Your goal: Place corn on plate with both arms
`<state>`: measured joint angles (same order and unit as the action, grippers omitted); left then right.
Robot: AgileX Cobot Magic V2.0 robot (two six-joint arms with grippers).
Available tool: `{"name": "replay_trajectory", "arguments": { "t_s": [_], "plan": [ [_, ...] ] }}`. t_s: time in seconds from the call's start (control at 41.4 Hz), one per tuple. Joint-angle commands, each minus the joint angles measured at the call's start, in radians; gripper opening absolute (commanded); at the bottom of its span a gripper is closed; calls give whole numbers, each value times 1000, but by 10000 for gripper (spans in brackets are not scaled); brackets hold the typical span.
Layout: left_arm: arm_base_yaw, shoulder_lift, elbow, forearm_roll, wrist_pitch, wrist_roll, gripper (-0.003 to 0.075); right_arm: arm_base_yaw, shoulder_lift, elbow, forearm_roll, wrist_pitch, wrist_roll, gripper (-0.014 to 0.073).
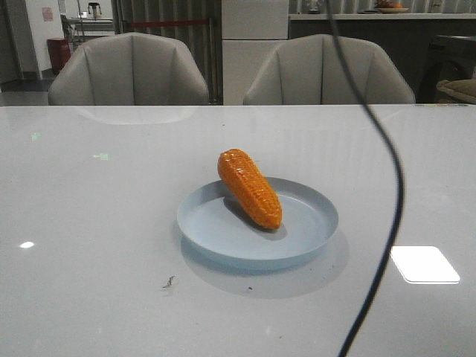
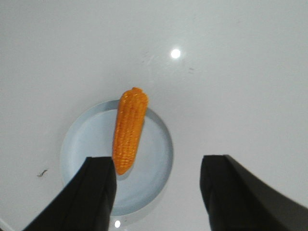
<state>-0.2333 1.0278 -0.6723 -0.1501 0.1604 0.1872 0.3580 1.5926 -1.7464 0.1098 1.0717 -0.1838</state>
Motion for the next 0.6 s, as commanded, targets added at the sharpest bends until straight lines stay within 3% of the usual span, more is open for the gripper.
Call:
{"name": "replay_trajectory", "arguments": {
  "t_s": [0.0, 0.387, 0.58],
  "plan": [
    [-1, -19, -28, -12, -74, -10, 335, -73, -113, -31, 1, -35, 7, 498],
    [-1, -17, -28, -12, -74, -10, 335, -363, -208, -27, 2, 204, 5, 498],
    [-1, -16, -28, -1, -74, -10, 335, -401, -231, 75, 2, 163, 3, 498]
  ]
}}
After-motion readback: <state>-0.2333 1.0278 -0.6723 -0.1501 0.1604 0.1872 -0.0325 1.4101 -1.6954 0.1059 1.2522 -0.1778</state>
